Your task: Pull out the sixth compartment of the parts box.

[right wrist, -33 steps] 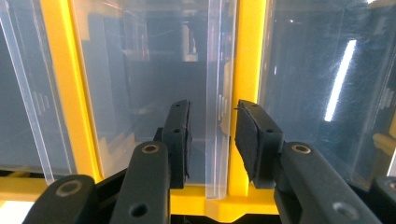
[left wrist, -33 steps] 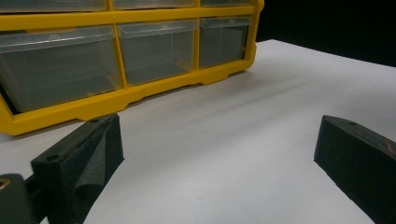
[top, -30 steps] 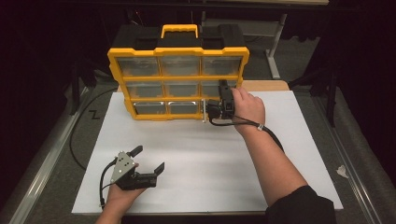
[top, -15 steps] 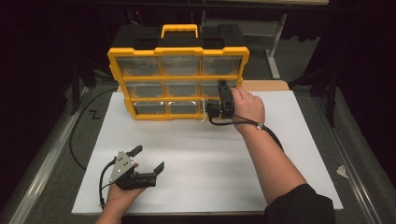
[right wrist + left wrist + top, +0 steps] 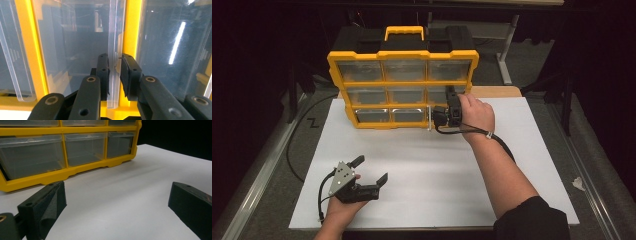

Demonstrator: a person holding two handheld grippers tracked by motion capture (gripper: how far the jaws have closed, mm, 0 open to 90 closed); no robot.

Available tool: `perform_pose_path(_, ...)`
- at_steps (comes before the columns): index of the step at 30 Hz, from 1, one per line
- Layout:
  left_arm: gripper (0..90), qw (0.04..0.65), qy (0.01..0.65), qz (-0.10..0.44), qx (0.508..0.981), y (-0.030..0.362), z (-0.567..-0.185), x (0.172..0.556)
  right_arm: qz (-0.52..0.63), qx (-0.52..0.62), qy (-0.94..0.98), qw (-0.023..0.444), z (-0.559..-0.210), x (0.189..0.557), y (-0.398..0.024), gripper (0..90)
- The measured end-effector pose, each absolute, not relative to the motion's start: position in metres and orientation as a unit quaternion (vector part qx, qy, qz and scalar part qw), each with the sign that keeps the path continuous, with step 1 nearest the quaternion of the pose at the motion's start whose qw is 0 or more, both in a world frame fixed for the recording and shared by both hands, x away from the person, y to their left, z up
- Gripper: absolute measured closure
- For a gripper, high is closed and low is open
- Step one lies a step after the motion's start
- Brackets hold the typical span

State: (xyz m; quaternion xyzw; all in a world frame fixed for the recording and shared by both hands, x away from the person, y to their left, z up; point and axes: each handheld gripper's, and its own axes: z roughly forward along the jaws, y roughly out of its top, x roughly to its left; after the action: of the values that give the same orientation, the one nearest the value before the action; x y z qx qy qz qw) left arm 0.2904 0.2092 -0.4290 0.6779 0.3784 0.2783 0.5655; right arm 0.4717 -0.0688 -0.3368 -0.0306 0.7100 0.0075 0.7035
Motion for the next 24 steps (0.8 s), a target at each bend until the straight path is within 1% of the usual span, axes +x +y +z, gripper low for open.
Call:
perform_pose_path(10, 2.3, 0.564, 0.380, 0.280, 0.677, 0.211, -0.429, 0.290, 0.009, -0.030, 0.714, 0.700, -0.335, 0.468, -0.069, 80.3)
perform_pose_path(24, 2.3, 0.564, 0.379, 0.279, 0.678, 0.209, -0.429, 0.290, 0.015, -0.032, 0.714, 0.699, -0.336, 0.447, -0.071, 80.4)
